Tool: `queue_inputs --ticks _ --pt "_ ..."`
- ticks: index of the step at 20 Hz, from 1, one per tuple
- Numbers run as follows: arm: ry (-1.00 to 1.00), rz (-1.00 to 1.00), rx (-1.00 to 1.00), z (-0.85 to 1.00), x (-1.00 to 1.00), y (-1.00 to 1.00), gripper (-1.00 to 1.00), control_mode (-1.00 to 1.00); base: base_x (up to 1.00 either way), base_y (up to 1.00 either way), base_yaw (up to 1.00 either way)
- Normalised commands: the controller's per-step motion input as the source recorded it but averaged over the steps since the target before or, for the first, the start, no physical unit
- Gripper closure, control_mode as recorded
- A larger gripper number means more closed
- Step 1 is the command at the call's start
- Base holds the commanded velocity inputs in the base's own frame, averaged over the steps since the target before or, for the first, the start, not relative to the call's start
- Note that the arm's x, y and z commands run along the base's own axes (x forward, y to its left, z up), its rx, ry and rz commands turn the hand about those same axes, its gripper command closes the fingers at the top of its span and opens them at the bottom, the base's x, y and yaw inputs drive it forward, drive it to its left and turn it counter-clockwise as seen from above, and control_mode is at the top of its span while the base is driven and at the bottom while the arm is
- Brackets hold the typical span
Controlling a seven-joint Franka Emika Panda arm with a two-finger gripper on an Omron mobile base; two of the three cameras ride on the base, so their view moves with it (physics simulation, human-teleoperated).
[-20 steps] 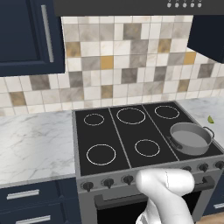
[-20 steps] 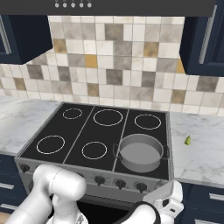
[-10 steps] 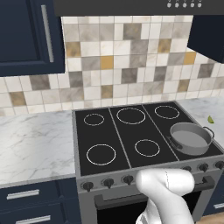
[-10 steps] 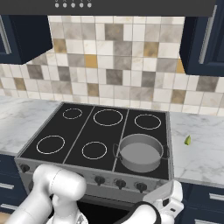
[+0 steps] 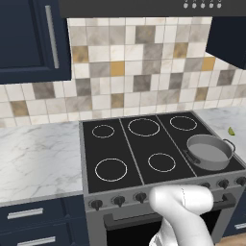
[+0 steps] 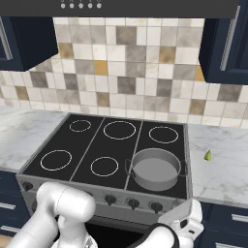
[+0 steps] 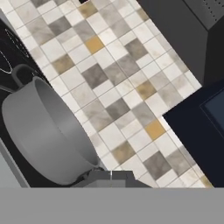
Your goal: Turn on the burner for the pot on the stove. Wait thirty seconds for the pot to heat up. Then add the lemon wedge to the pot.
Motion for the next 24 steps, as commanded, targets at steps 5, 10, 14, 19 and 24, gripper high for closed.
queue_inputs --ticks 5,10,14,19,24 --pt "0.0 0.02 0.0 0.0 0.0 0.0 1.0 -1.0 0.0 0.0 0.0" --pt "0.0 0.02 0.0 0.0 0.0 0.0 1.0 -1.0 0.0 0.0 0.0" --pt "0.0 0.02 0.0 0.0 0.0 0.0 1.0 -1.0 0.0 0.0 0.0" --pt "0.0 0.02 0.0 0.0 0.0 0.0 1.0 -1.0 0.0 0.0 0.0" --pt "0.0 0.0 0.0 0.0 0.0 0.0 1.0 -1.0 0.0 0.0 0.0"
